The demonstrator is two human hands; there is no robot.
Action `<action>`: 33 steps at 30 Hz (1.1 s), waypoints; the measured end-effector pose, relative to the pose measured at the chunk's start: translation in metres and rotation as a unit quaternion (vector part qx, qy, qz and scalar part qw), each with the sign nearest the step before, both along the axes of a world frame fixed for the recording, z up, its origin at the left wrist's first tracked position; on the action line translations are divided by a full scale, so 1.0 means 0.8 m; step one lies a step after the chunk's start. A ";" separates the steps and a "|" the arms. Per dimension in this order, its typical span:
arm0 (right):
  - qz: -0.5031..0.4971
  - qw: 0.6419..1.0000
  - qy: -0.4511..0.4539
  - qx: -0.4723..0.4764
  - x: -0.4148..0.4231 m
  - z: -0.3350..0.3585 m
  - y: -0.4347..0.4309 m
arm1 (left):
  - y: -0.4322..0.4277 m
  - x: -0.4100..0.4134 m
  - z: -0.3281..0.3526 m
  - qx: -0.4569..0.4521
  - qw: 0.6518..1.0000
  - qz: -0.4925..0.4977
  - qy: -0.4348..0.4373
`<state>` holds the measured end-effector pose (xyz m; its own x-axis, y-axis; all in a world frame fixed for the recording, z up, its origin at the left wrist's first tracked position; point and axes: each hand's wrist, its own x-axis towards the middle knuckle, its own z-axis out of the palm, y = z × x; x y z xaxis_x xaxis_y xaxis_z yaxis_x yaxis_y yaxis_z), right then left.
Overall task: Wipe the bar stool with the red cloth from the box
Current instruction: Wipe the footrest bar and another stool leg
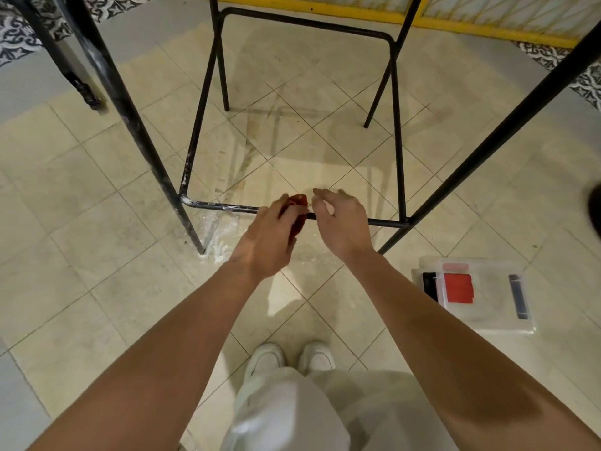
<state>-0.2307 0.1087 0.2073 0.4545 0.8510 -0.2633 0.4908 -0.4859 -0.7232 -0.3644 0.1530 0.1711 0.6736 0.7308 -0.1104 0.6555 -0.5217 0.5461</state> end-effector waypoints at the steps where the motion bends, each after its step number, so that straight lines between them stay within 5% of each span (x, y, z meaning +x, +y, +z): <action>1: 0.027 0.999 -0.034 -0.008 0.000 -0.007 -0.002 | -0.001 0.000 -0.006 0.012 1.000 -0.006 0.016; 9: 0.182 0.958 -0.193 -0.113 0.001 -0.016 -0.019 | 0.011 -0.015 -0.006 0.053 0.990 0.109 0.069; 12: 0.191 0.948 -0.223 -0.119 -0.003 -0.016 -0.021 | -0.002 -0.008 -0.007 0.037 0.999 0.022 0.010; 15: 0.190 0.947 -0.232 -0.119 -0.005 -0.015 -0.023 | 0.005 -0.036 -0.021 0.070 0.997 -0.023 0.009; 22: 0.190 0.947 -0.240 -0.094 -0.016 -0.017 -0.020 | 0.015 -0.028 -0.008 0.042 0.993 0.110 0.031; 27: 0.191 0.952 -0.220 -0.098 -0.021 -0.016 -0.019 | 0.002 -0.030 -0.026 0.104 0.994 -0.017 -0.026; 33: 0.199 0.950 -0.223 -0.093 -0.012 -0.011 -0.013 | 0.028 -0.016 0.004 0.022 0.989 0.119 0.084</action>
